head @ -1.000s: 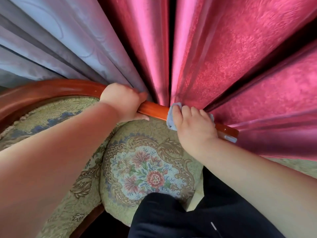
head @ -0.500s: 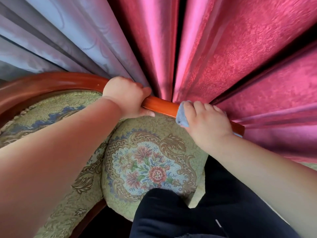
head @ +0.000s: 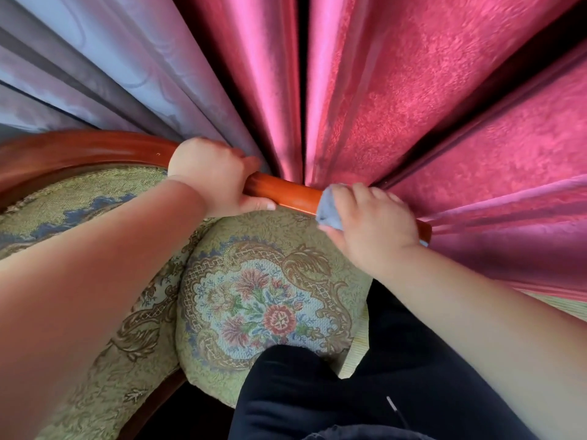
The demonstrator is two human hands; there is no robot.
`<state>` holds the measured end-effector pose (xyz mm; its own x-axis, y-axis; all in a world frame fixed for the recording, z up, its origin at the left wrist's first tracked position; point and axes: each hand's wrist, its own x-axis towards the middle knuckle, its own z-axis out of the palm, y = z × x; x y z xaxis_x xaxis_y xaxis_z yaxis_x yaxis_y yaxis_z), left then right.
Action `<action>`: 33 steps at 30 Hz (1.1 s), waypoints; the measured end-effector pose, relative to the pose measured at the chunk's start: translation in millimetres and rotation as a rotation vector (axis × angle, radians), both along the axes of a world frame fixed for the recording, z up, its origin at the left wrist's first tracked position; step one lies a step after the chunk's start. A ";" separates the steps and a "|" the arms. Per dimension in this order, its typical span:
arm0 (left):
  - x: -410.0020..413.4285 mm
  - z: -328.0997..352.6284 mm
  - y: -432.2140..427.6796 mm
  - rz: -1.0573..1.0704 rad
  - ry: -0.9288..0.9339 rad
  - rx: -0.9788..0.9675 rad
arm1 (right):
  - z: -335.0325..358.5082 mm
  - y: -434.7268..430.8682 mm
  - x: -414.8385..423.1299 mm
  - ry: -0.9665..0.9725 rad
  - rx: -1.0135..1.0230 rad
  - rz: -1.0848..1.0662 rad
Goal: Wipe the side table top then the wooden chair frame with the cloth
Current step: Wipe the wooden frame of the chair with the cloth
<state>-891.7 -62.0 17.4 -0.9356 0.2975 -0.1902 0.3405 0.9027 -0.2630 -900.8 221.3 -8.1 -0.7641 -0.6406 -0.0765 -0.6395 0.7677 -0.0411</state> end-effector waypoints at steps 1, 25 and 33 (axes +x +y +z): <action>0.0 -0.1 -0.3 0.002 0.010 0.007 | -0.1 18.7 1.6 0.018 -0.002 -0.020; -10.0 -35.0 81.6 -0.018 -0.026 0.294 | -9.0 48.5 -6.3 -0.054 -0.274 -0.142; -9.3 -29.4 84.0 -0.014 0.008 0.312 | -29.5 80.5 -5.5 -0.088 -0.400 -0.095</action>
<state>-901.0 22.1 -12.0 -0.9321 0.3531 -0.0808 0.3524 0.9356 0.0231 -906.3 301.8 -37.5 -0.8227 -0.5602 0.0965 -0.5475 0.7352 -0.3997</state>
